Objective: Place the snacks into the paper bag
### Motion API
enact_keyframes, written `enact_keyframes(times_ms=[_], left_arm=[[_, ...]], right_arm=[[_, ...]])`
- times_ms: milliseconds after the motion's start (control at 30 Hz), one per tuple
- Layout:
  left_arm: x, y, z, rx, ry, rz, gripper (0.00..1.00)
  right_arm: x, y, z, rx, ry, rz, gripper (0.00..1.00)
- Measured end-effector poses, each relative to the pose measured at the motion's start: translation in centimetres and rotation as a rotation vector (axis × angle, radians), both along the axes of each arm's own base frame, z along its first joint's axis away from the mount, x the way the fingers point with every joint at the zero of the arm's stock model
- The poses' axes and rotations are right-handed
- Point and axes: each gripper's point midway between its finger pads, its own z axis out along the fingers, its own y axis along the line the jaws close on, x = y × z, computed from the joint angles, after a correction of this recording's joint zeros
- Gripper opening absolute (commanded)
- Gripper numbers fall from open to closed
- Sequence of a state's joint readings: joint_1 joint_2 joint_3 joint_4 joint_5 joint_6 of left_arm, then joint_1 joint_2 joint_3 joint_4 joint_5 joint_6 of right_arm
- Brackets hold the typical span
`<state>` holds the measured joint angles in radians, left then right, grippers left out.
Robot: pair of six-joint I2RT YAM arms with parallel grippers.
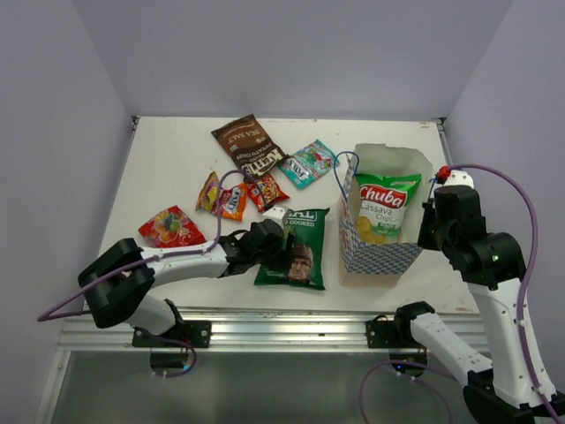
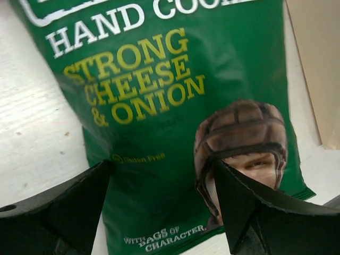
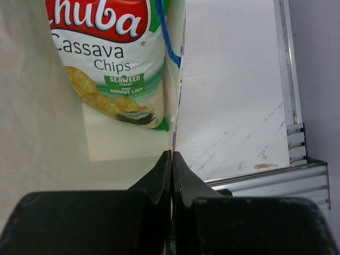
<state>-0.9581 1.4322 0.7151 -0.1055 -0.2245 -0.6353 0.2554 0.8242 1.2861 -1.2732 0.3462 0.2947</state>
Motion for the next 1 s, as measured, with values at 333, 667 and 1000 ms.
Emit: enact_keyframes(times_ms=[333,667,1000], left_arm=[[1.4,-3.3,1.4,-0.091,-0.054,-0.023,0.0],[5.8,-3.8,17.4,-0.017,-0.289,0.093,0.0],[6.6,-7.5,52.3,-0.595,-0.857,0.133,0.0]], right_arm=[[-0.1,0.0,0.0,0.001,0.001,0.001,0.0],[-0.3,-0.1,0.1,0.0,0.003,0.001,0.0],[-1.1,-0.2,0.1,0.003,0.0,0.002,0.0]])
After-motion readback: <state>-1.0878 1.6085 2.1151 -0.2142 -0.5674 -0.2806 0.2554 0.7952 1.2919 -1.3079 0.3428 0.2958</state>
